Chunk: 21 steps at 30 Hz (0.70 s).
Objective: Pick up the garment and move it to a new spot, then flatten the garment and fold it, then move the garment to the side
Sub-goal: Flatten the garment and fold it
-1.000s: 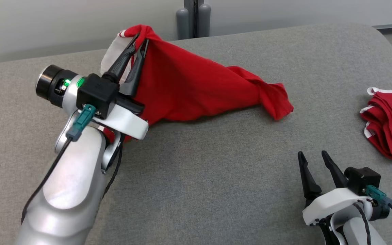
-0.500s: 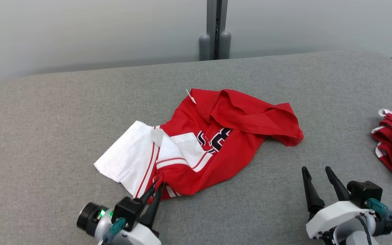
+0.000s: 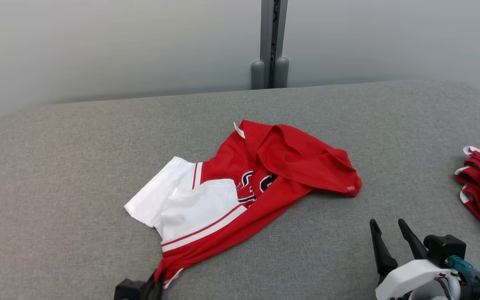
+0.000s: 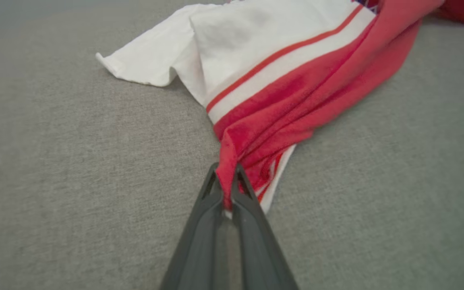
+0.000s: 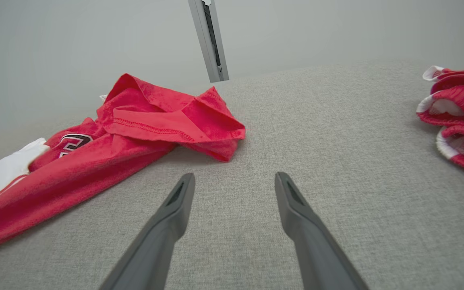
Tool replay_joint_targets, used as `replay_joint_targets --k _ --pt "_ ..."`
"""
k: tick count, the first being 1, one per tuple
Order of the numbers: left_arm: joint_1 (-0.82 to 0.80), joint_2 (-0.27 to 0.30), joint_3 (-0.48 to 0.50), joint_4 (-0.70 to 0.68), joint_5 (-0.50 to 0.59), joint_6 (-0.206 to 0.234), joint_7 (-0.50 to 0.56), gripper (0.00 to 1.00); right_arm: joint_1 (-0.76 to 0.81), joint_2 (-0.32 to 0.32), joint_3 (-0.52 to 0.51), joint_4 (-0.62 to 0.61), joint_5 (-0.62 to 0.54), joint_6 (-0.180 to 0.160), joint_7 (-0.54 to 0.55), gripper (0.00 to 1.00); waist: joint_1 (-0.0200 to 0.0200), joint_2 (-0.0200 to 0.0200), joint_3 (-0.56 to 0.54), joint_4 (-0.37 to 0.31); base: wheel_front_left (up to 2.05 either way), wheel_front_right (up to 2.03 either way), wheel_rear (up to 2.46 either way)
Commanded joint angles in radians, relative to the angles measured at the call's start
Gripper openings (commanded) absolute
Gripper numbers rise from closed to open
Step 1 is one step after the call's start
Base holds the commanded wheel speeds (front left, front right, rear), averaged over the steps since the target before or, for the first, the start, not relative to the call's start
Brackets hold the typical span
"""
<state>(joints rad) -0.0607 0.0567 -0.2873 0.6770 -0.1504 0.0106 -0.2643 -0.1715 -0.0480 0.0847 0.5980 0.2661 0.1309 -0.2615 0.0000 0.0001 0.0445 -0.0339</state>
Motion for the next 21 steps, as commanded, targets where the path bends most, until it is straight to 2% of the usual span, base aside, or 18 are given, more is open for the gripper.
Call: replay_joint_targets --k 1,7,13,14,15,16,17,21 --pt "-0.023 0.021 0.028 0.015 -0.005 0.018 0.000 0.00 0.011 -0.006 0.000 0.002 0.001 0.000 -0.005 1.00 0.0000 -0.0001 -0.003 0.000 0.00 0.00 0.00" --pt "-0.061 0.061 0.090 0.035 -0.001 0.041 0.000 0.00 0.015 -0.006 0.003 0.001 0.005 0.000 -0.005 1.00 0.0000 -0.0001 -0.006 0.002 0.00 0.00 0.00" --pt "-0.078 0.088 0.156 0.021 -0.008 0.084 0.000 0.00 0.006 -0.006 0.018 -0.013 0.003 0.000 -0.005 1.00 0.0000 -0.0001 0.001 0.006 0.00 0.00 0.00" --pt "-0.078 0.089 0.167 0.013 -0.008 0.091 0.000 0.03 0.003 -0.006 0.026 -0.016 0.001 0.000 -0.005 1.00 0.0000 -0.0001 0.005 0.009 0.00 0.00 0.00" --pt "-0.078 0.089 0.175 0.004 -0.004 0.095 0.000 0.28 -0.001 -0.006 0.035 -0.020 0.000 0.000 -0.005 1.00 0.0000 -0.0001 0.010 0.012 0.00 0.00 0.00" --pt "-0.078 0.087 0.177 -0.007 0.005 0.097 0.000 0.60 -0.004 -0.005 0.045 -0.025 -0.003 0.000 -0.005 1.00 0.0000 -0.0001 0.013 0.016 0.00 0.00 0.00" --pt "-0.075 0.083 0.178 -0.016 0.011 0.097 0.000 1.00 -0.006 -0.005 0.057 -0.029 -0.004 0.000 -0.005 1.00 0.0000 -0.0001 0.017 0.020 0.00 0.00 0.00" --pt "-0.052 0.046 0.189 -0.064 0.017 0.093 0.000 1.00 -0.012 -0.006 0.146 -0.052 -0.009 0.000 -0.005 1.00 0.0000 -0.0001 0.035 0.048 0.00 0.00 0.00"
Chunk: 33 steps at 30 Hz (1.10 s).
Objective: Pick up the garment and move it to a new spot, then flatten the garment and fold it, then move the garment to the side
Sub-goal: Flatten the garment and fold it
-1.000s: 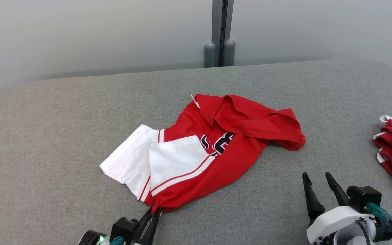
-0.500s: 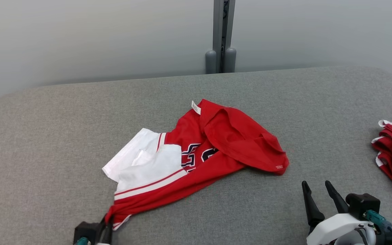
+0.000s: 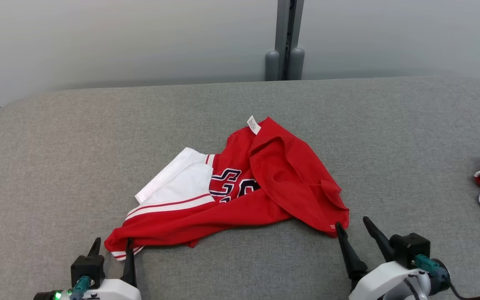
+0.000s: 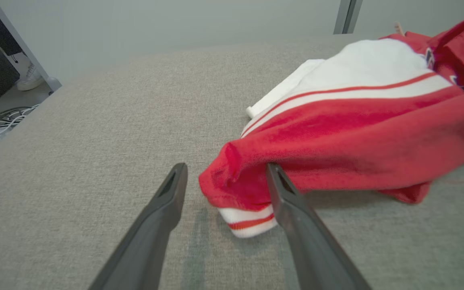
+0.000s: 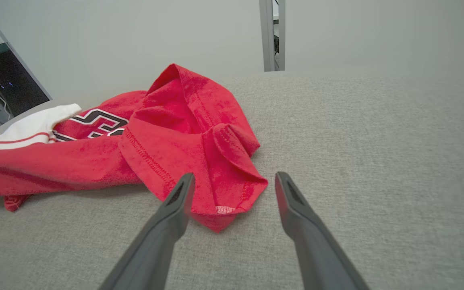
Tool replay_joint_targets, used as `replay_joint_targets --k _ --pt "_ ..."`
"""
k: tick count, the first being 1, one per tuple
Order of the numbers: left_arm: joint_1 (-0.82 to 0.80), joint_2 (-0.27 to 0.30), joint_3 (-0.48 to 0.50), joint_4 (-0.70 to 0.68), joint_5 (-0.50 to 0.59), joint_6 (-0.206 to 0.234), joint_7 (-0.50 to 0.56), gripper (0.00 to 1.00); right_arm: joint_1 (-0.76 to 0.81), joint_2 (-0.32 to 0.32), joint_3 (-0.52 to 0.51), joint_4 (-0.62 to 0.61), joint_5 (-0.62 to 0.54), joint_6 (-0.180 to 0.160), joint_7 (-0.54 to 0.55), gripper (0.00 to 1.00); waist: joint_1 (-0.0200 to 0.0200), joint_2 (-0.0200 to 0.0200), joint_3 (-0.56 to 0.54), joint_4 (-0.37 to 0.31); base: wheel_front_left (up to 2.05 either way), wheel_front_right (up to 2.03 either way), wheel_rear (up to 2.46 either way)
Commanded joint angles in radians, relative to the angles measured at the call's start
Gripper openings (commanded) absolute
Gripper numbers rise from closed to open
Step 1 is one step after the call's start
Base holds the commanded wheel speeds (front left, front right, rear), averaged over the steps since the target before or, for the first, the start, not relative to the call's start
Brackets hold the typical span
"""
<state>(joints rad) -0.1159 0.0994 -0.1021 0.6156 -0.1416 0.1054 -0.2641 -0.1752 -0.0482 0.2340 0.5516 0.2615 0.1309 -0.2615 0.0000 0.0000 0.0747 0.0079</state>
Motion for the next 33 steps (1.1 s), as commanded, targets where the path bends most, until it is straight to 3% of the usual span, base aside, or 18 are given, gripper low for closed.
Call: replay_joint_targets --k 1,7,13,14,15,16,17,22,29,31,32,33 --pt "0.008 -0.004 0.004 -0.014 0.009 -0.002 0.000 1.00 -0.009 -0.006 0.018 -0.004 -0.009 0.000 -0.005 1.00 0.0000 0.0000 0.007 0.012 0.00 0.00 0.00" --pt "0.033 -0.036 -0.014 -0.065 0.016 -0.008 0.000 1.00 -0.041 -0.006 0.101 0.038 -0.057 0.000 -0.005 1.00 0.0000 0.0000 0.025 0.047 0.00 0.00 0.00" --pt "0.014 -0.044 -0.028 -0.079 0.014 -0.018 0.000 1.00 -0.096 -0.007 0.099 0.136 -0.127 0.000 -0.005 1.00 0.0000 0.0000 0.048 0.081 0.00 0.00 0.00" --pt "0.013 -0.045 -0.027 -0.082 0.014 -0.021 0.000 1.00 -0.105 -0.006 0.096 0.148 -0.137 0.000 -0.005 0.89 0.0000 0.0000 0.052 0.084 0.00 0.00 0.00" --pt "0.012 -0.046 -0.026 -0.085 0.014 -0.022 0.000 1.00 -0.111 -0.006 0.089 0.161 -0.142 0.000 -0.005 0.55 0.0000 0.0000 0.054 0.087 0.00 0.00 0.00" --pt "0.011 -0.046 -0.023 -0.089 0.015 -0.022 0.000 1.00 -0.117 -0.006 0.084 0.168 -0.143 0.000 -0.005 0.45 0.0000 0.0000 0.057 0.088 0.00 0.00 0.00" --pt "0.011 -0.046 -0.020 -0.096 0.017 -0.021 0.000 1.00 -0.124 -0.006 0.078 0.172 -0.147 0.000 -0.005 0.00 0.0000 0.0000 0.060 0.089 0.00 0.00 0.00" --pt "0.008 -0.047 -0.014 -0.121 0.022 -0.027 0.000 1.00 -0.145 -0.007 0.012 0.138 -0.111 0.000 -0.005 0.00 0.0000 0.0000 0.071 0.082 0.00 0.00 0.00" --pt "-0.004 -0.047 -0.041 -0.145 0.007 -0.030 0.000 1.00 -0.149 -0.008 -0.145 0.091 0.038 0.000 -0.005 0.00 0.0000 0.0000 0.078 0.066 0.00 0.00 0.00" --pt "-0.013 -0.047 -0.052 -0.145 0.008 -0.032 0.000 1.00 -0.165 -0.014 -0.184 0.108 0.077 0.000 -0.005 0.34 0.0000 0.0000 0.080 0.064 0.00 0.00 0.00" --pt "-0.019 -0.047 -0.056 -0.145 0.009 -0.032 0.000 1.00 -0.176 -0.022 -0.195 0.117 0.080 0.000 -0.005 0.45 0.0000 0.0000 0.082 0.063 0.00 0.00 0.00" --pt "-0.024 -0.047 -0.060 -0.146 0.012 -0.034 0.000 1.00 -0.188 -0.027 -0.214 0.125 0.088 0.000 -0.005 0.76 0.0000 0.0000 0.083 0.061 0.00 0.00 0.00"
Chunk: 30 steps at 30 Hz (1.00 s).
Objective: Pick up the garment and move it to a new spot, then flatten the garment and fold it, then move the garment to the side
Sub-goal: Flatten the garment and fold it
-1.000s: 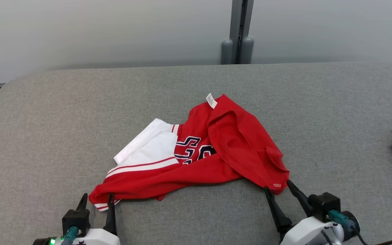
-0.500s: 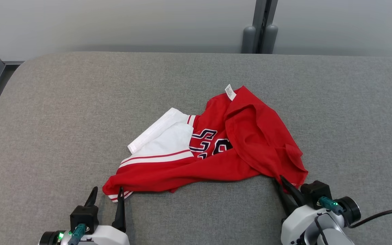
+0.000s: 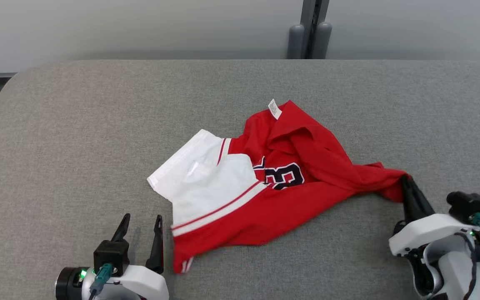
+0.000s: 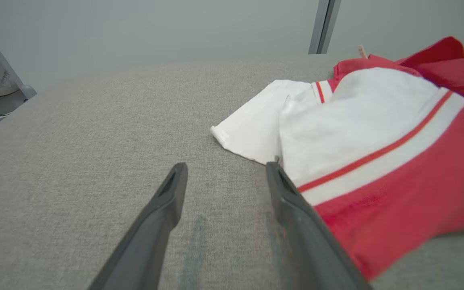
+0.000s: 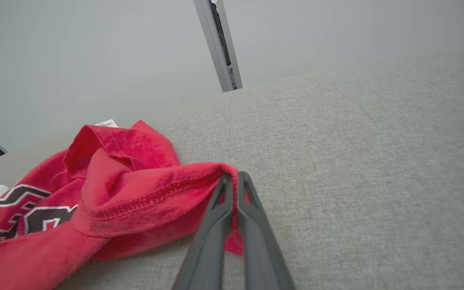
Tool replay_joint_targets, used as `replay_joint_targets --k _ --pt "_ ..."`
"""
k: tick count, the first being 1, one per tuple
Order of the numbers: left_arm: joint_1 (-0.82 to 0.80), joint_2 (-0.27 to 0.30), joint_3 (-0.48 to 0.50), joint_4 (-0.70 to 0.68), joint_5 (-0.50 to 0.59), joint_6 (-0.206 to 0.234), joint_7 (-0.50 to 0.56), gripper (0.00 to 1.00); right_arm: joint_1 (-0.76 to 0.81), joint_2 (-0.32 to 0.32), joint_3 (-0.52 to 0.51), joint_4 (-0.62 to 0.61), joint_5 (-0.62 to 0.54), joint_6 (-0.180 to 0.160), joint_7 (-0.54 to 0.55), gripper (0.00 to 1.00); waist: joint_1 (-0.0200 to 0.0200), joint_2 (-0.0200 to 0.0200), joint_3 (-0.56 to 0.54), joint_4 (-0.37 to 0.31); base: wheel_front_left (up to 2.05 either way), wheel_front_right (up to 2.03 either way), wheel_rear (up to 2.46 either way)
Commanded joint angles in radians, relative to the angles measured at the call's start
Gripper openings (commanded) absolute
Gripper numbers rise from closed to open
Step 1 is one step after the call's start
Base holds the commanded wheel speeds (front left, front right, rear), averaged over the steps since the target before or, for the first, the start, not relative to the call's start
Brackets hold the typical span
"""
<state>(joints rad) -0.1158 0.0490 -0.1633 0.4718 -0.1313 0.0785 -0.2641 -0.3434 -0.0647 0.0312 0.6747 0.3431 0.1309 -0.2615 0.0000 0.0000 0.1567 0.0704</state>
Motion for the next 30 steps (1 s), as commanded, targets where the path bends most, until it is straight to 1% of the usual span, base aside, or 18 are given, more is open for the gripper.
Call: replay_joint_targets --k 1,2,4,8,14,18,22,23,30 --pt "-0.024 0.004 0.001 -0.002 0.001 -0.007 0.000 1.00 -0.020 -0.011 -0.011 0.002 0.006 0.000 -0.005 0.76 0.0000 0.0000 0.001 -0.001 0.00 0.00 0.00" --pt "-0.027 0.004 -0.003 -0.002 0.003 -0.006 0.000 1.00 -0.029 -0.009 -0.030 0.012 0.019 0.000 -0.005 1.00 0.0000 0.0000 0.002 -0.003 0.00 0.00 0.00" --pt "-0.031 0.003 -0.010 -0.004 0.005 -0.007 0.000 1.00 -0.055 -0.018 -0.078 0.014 0.014 0.000 -0.005 1.00 0.0000 0.0000 0.005 -0.006 0.00 0.00 0.00" --pt "-0.054 0.004 -0.037 -0.010 0.001 -0.017 0.000 1.00 -0.075 -0.009 -0.148 0.014 -0.022 0.000 -0.005 1.00 0.0000 0.0000 0.008 -0.015 0.00 0.00 0.00" --pt "-0.120 0.004 -0.095 0.007 -0.030 -0.040 0.000 1.00 -0.029 0.005 -0.133 0.019 -0.053 0.000 -0.005 1.00 0.0000 0.0000 0.013 -0.046 0.00 0.00 0.00" --pt "-0.188 0.004 -0.121 0.100 -0.088 -0.058 0.000 1.00 -0.004 0.009 -0.113 0.021 -0.051 0.000 -0.005 1.00 0.0000 0.0000 0.024 -0.075 0.00 0.00 0.00" --pt "-0.266 0.004 -0.136 0.221 -0.149 -0.057 0.000 1.00 0.007 0.011 -0.105 0.015 -0.054 0.000 -0.005 1.00 0.0000 0.0000 0.032 -0.097 0.00 0.00 0.00" --pt "-0.281 0.003 -0.142 0.246 -0.155 -0.054 0.000 1.00 0.008 0.011 -0.105 0.012 -0.054 0.000 -0.005 1.00 0.0000 0.0000 0.033 -0.100 0.00 0.00 0.00" --pt "-0.363 0.004 -0.186 0.395 -0.238 -0.080 0.004 1.00 0.016 0.012 -0.098 0.007 -0.054 0.000 -0.005 1.00 0.0000 0.0000 0.034 -0.108 0.00 0.00 0.00"
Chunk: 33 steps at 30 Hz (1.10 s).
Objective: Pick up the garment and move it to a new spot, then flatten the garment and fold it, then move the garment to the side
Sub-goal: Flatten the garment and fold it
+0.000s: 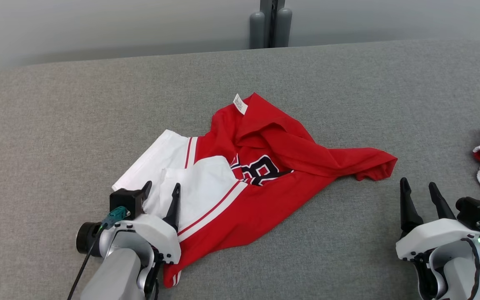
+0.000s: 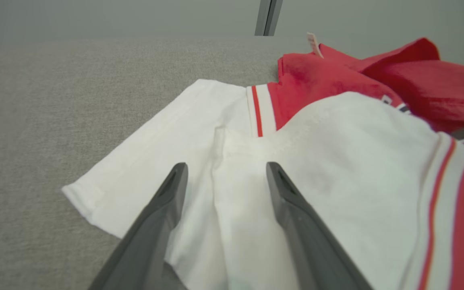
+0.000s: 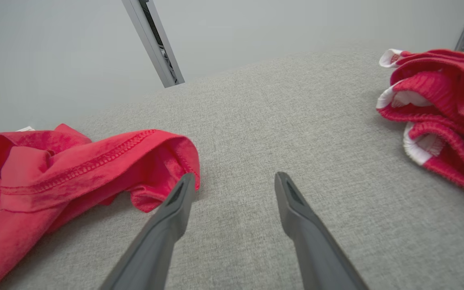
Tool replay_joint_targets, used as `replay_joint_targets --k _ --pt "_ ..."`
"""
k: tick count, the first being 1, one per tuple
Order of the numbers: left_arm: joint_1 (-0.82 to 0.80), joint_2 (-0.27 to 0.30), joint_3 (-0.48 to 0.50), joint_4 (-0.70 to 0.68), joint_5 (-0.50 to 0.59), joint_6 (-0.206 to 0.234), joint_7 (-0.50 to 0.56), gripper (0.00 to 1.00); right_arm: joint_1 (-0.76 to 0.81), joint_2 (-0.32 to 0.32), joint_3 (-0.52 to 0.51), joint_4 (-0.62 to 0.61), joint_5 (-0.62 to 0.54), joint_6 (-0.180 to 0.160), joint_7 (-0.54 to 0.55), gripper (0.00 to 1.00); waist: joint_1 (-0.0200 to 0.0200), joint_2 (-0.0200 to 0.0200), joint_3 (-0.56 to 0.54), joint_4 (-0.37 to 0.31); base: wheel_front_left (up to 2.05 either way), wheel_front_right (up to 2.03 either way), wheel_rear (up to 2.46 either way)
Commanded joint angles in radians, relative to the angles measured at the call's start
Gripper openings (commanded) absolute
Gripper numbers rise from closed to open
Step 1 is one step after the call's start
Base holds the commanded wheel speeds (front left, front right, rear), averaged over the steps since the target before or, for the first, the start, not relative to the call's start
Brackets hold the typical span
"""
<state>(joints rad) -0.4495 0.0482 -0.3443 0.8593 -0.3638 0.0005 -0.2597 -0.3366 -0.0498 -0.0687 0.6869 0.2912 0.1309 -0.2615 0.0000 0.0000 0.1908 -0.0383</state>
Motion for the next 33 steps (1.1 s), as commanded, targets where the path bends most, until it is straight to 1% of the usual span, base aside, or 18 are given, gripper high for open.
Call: replay_joint_targets --k 1,7,14,21,22,23,24,26,30,33 --pt "-0.040 0.005 -0.014 0.025 -0.012 -0.005 -0.001 1.00 0.007 -0.004 0.004 -0.005 0.000 0.000 -0.005 1.00 0.0000 0.0000 0.001 0.001 0.00 0.00 0.00" --pt "-0.085 0.005 -0.073 0.104 -0.064 -0.025 0.026 1.00 0.002 -0.004 0.025 -0.004 0.011 0.000 -0.005 1.00 0.0000 0.0000 0.003 0.002 0.00 0.00 0.00" --pt "-0.125 0.005 -0.123 0.128 -0.100 -0.009 0.004 1.00 -0.001 -0.004 0.039 -0.006 0.015 0.000 -0.005 1.00 0.0000 0.0000 0.009 -0.002 0.00 0.00 0.00" --pt "-0.154 0.005 -0.150 0.158 -0.116 0.000 -0.002 1.00 0.001 -0.004 0.052 -0.003 0.018 0.000 -0.005 1.00 0.0000 0.0000 0.012 -0.015 0.00 0.00 0.00" --pt "-0.159 0.005 -0.151 0.161 -0.120 0.000 -0.003 0.87 0.001 -0.004 0.052 -0.004 0.018 0.000 -0.005 1.00 0.0000 0.0000 0.013 -0.017 0.00 0.00 0.00" --pt "-0.163 0.005 -0.153 0.166 -0.119 0.003 -0.005 0.48 0.001 -0.004 0.053 -0.005 0.017 0.000 -0.005 1.00 0.0000 0.0000 0.014 -0.019 0.00 0.00 0.00" --pt "-0.165 0.005 -0.155 0.170 -0.118 0.004 -0.005 0.00 0.002 -0.004 0.053 -0.006 0.018 0.000 -0.005 1.00 0.0000 0.0000 0.016 -0.020 0.00 0.00 0.00" --pt "-0.169 0.004 -0.161 0.172 -0.112 0.008 -0.005 0.00 0.000 -0.004 0.053 -0.007 0.019 0.000 -0.005 1.00 0.0000 0.0000 0.019 -0.023 0.00 0.00 0.00" --pt "-0.170 0.038 -0.138 0.003 -0.023 0.061 -0.006 0.00 0.006 -0.004 0.047 -0.006 0.023 0.000 -0.005 1.00 0.0000 0.0000 0.014 -0.017 0.00 0.00 0.00" --pt "-0.146 0.060 -0.118 -0.146 0.051 0.079 -0.006 0.00 0.015 -0.004 0.050 -0.003 0.033 0.000 -0.005 1.00 0.0000 0.0000 -0.004 -0.011 0.00 0.00 0.00"
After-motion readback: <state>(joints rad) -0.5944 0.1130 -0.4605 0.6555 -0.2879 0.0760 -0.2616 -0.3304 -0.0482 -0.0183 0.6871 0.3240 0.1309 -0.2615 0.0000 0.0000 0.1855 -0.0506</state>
